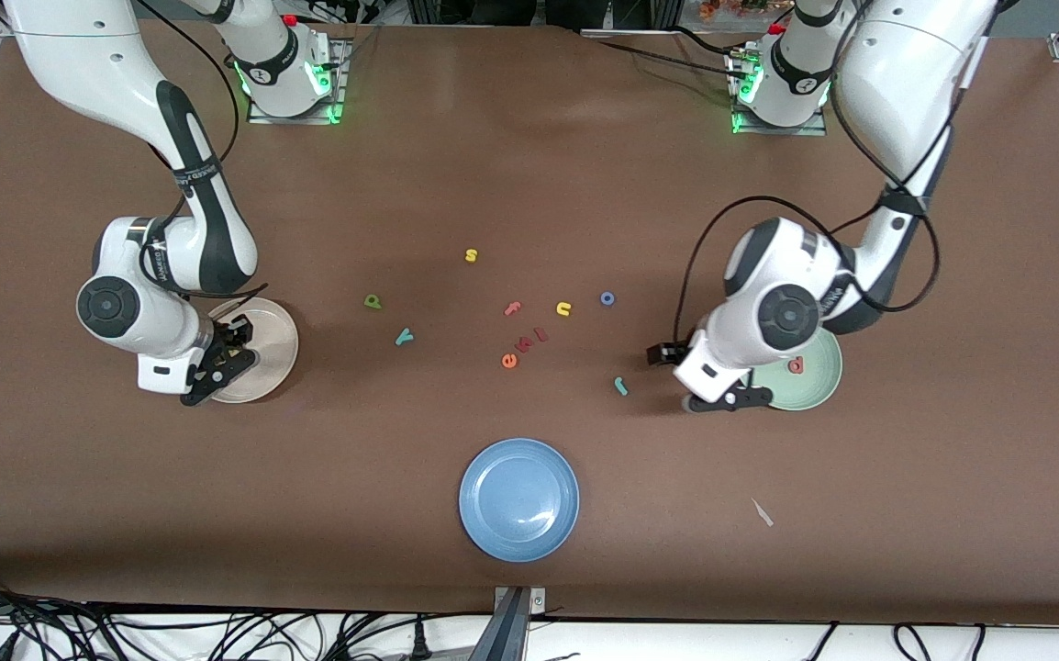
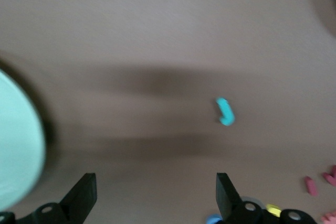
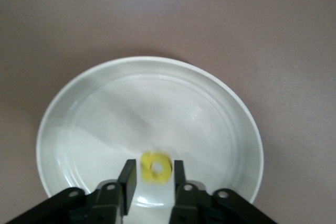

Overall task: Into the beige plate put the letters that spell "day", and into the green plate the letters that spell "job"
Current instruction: 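Drop the yellow letter while the left gripper grasps the cyan J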

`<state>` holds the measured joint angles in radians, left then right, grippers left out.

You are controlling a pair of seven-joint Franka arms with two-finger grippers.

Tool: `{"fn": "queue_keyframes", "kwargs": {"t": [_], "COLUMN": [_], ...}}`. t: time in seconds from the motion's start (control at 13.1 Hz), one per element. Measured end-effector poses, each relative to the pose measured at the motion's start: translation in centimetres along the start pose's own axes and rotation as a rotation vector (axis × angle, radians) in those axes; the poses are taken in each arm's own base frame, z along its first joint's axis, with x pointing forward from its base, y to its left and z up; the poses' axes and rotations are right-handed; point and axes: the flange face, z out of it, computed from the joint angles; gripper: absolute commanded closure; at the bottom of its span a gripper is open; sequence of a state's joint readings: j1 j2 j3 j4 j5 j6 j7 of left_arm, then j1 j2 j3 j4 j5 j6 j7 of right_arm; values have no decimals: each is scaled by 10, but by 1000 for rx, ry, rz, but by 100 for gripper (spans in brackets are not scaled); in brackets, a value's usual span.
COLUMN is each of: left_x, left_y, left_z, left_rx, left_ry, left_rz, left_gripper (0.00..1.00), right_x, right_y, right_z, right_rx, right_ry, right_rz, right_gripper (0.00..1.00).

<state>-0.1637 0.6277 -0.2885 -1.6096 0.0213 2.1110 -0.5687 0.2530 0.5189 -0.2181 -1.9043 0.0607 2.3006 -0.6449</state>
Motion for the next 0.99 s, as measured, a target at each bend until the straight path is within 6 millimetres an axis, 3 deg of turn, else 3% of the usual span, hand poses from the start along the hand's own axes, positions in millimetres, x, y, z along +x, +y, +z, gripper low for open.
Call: {"fn": "queue_keyframes", "kwargs": {"t": [0.23,0.46,0.76,0.84,0.99], "left_x": [9,37,43,42,43], "left_y": [29,43,68,71,69], "left_z": [1,15,51,56,57], "left_rx": [-31,-69,-77,-72,-66], "left_ry": [25,39,50,50,54], "left_rz": [-50,-64,-64,-74,-87], "left_gripper": [0,0,0,4,25], "right_x": [0,0,18,23,28], "right_y": [-4,-9,-45,-56,-69], "right_z": [-3,-11,-25,-27,-28], "right_rx": [78,103,141,148,156], "right_ry": [33,33,17,13,5], "right_rz": [68,120,268,306,357], "right_gripper": [0,0,0,0,0]}}
